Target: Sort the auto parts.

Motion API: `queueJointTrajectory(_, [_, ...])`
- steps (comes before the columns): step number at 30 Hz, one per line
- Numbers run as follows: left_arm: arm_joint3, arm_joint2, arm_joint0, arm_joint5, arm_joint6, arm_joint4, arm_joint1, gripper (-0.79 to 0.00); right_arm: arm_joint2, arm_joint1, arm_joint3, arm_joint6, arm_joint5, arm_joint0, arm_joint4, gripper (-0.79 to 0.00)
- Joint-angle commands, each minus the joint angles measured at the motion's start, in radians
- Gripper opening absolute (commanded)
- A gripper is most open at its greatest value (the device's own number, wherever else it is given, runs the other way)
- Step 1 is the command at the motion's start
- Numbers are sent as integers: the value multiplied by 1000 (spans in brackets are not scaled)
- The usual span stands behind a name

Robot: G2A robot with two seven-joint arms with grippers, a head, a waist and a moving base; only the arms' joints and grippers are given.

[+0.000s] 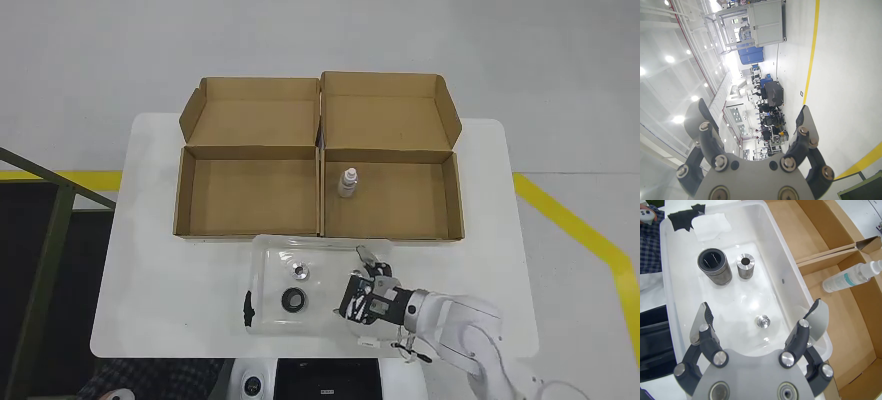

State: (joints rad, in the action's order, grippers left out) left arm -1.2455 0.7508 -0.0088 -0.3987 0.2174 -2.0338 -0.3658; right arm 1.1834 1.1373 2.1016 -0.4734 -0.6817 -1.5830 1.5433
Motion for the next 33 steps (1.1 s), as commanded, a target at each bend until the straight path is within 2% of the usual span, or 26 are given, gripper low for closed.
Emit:
queueJointTrajectory(1, [0, 0, 0, 0, 0, 0, 0, 0, -6, -1, -3, -5, 2, 0, 10, 0])
queueJointTrajectory(16, [0, 0, 0, 0, 0, 0, 0, 0, -58, -1, -19, -94, 51, 32, 57, 0])
queueJointTrajectory(24, [0, 0, 0, 0, 0, 0, 0, 0, -82, 0, -30, -137, 70, 48, 77, -169])
queueJointTrajectory(27, [0, 0, 0, 0, 0, 0, 0, 0, -91, 0, -33, -150, 77, 54, 85, -259])
queueJointTrajectory(33, [0, 0, 0, 0, 0, 0, 0, 0, -105, 0, -31, -176, 96, 59, 110, -268])
